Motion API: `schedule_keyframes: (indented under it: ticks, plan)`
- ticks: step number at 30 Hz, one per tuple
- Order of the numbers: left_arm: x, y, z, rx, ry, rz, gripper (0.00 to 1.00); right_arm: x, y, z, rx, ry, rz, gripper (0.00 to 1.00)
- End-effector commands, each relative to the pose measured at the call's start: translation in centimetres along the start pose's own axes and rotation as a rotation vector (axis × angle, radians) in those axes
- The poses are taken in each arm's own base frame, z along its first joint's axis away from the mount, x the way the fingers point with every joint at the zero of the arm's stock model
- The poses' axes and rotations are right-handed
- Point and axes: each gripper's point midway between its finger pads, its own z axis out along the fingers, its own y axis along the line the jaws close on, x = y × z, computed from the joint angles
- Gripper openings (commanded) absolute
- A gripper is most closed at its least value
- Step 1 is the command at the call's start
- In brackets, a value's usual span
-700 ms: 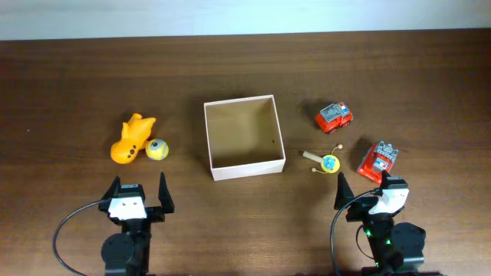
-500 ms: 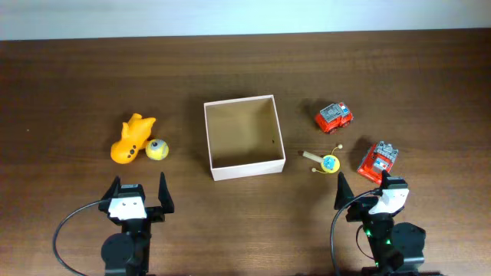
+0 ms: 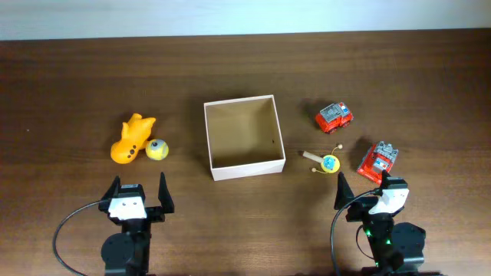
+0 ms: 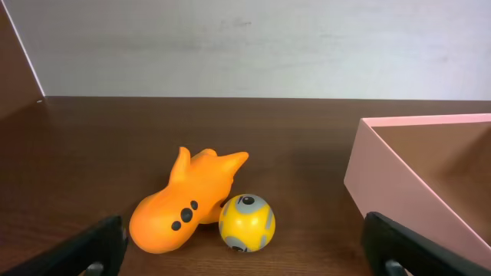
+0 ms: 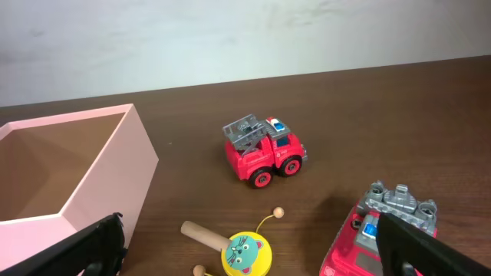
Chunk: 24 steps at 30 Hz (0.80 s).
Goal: Pack container
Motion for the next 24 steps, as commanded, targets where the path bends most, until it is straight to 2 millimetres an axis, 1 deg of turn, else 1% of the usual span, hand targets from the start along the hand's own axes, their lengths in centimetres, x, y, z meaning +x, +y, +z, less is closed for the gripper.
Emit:
schedule_keyframes:
  ticks: [1, 11, 14, 17, 21, 24]
  plan:
    - [0.1, -0.3, 0.0, 0.014, -0.003, -0.003, 0.99, 0.1, 0.1, 0.0, -0.007, -0.004, 0.0, 0.99]
    - [0.1, -0.3, 0.0, 0.014, -0.003, -0.003, 0.99, 0.1, 0.1, 0.0, -0.006, -0.004, -0.001, 0.99]
    - [0.1, -0.3, 0.0, 0.014, -0.003, -0.003, 0.99, -0.1, -1.3, 0.0, 0.069, -0.014, -0.003, 0.99]
    - [0.1, -0.3, 0.0, 0.014, -0.003, -0.003, 0.99, -0.1, -1.3, 0.0, 0.073, -0.014, -0.002, 0.99]
    - [0.1, -0.3, 0.0, 0.014, -0.003, -0.003, 0.99, -0.4, -0.9, 0.0, 0.05, -0.029, 0.067, 0.99]
    - [0.1, -0.3, 0.0, 0.014, -0.003, -0.003, 0.99, -0.6, -0.1, -0.4, 0.009, -0.003, 0.065, 0.99]
